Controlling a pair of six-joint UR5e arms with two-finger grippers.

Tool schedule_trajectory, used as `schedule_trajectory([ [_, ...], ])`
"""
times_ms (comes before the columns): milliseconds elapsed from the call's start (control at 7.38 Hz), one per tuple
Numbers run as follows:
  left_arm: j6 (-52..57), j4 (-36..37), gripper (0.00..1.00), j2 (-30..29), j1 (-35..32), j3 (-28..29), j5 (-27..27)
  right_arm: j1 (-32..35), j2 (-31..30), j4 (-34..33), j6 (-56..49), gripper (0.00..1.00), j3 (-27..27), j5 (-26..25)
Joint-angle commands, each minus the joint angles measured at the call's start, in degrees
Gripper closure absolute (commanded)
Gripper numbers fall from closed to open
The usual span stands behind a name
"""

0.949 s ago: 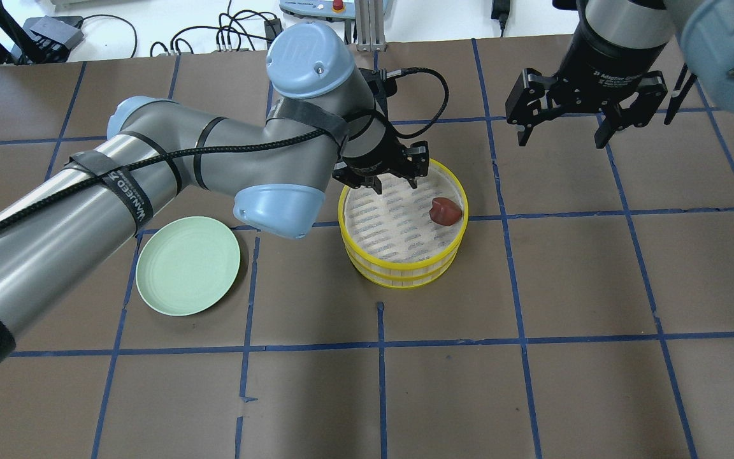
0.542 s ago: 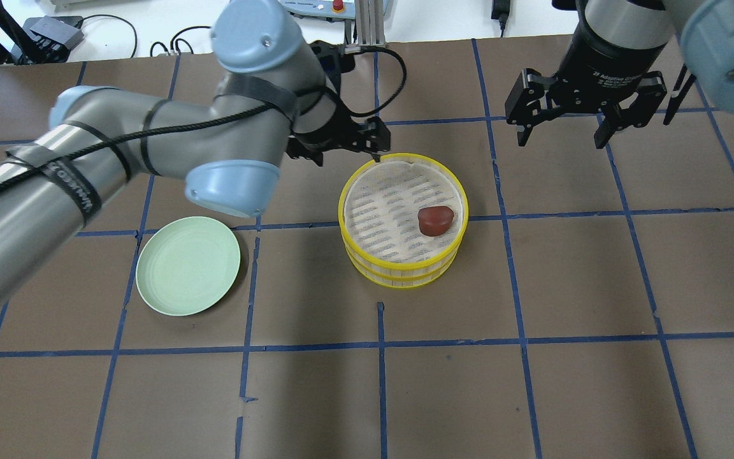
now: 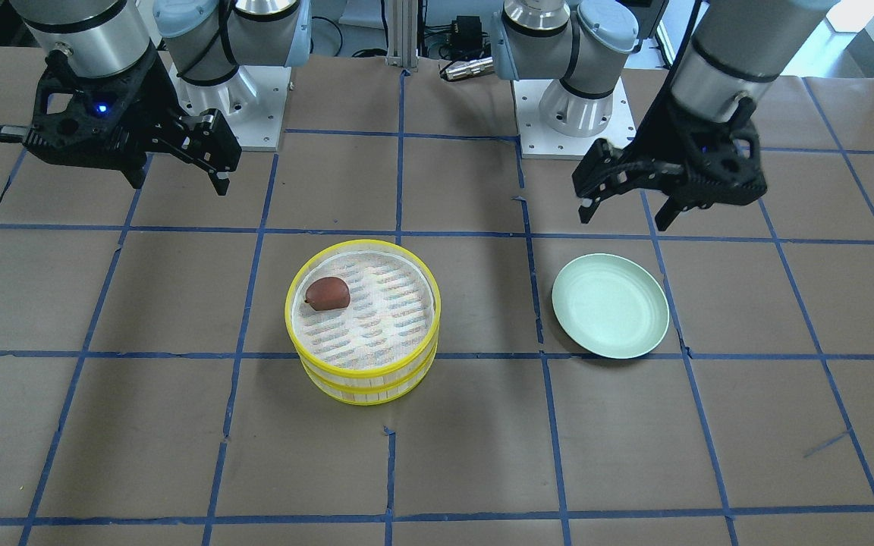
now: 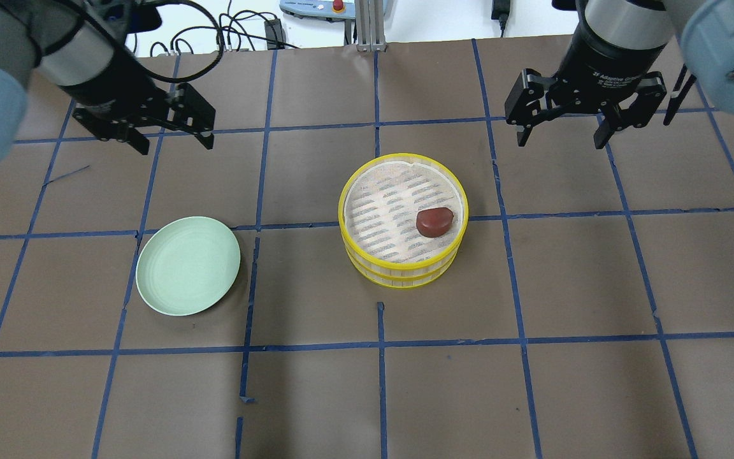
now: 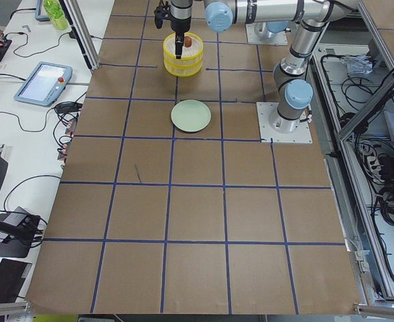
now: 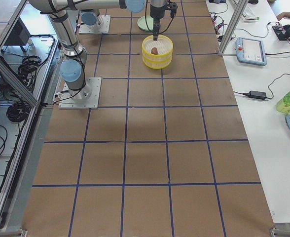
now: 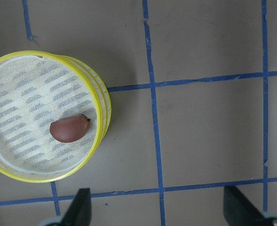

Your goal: Stack buns with steamer

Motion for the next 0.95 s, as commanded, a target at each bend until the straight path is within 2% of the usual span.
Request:
schedule_trajectory([
  [0, 0.3, -9.0, 0.00, 1.0, 1.6, 4.0, 3.6, 0.0, 0.0, -0.1, 0.0, 0.00, 0.0, 0.0],
  [814, -0.2, -9.0, 0.00, 1.7, 0.6, 0.8, 3.2, -0.2, 0.1, -0.1, 0.0, 0.00, 0.1, 0.8],
])
